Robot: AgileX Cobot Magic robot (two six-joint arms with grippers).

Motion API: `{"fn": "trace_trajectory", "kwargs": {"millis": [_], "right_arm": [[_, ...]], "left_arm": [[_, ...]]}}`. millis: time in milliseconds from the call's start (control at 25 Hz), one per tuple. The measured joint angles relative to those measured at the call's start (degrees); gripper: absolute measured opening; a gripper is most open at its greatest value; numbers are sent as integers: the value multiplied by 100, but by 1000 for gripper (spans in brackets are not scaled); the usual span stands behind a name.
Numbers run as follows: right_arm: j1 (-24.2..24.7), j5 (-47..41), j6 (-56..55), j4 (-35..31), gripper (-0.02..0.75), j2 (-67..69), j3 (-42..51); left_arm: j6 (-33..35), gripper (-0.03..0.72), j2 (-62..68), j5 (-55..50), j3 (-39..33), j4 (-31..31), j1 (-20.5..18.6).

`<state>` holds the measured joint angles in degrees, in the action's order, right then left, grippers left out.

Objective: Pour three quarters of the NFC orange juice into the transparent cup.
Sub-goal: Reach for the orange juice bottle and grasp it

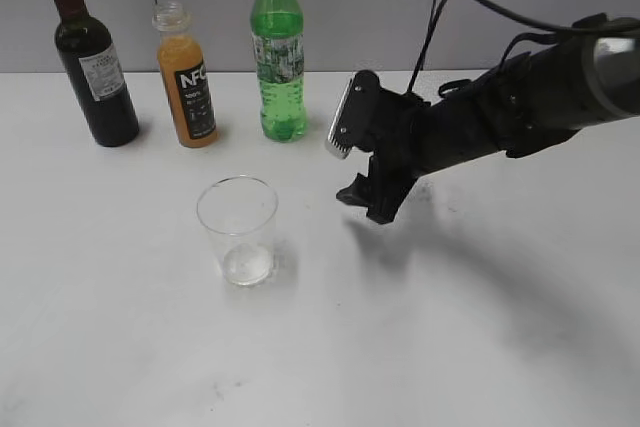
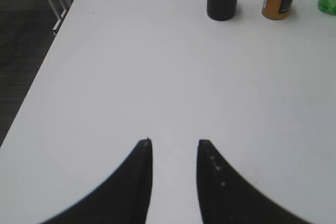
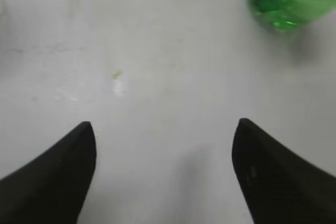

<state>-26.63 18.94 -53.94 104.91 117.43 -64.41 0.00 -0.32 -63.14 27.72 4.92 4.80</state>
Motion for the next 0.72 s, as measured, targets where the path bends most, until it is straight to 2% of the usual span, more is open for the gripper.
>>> {"fn": "trace_trajectory", "kwargs": {"millis": [320,520,600,640,720], "right_arm": [[0,-2671,-35,-64,601,-746,31],[0,-4971,-150,-96,593,-1022,31],[0,-5906,-618,-142,593,-1042,31],[21,-6327,-846,-235,593,-1042,12],[117,-6706,-900,-897,593,-1096,-133]], "left_arm": [[0,237,0,0,0,0,0],[0,237,0,0,0,0,0],[0,237,0,0,0,0,0],[0,237,0,0,0,0,0],[0,237,0,0,0,0,0]]}}
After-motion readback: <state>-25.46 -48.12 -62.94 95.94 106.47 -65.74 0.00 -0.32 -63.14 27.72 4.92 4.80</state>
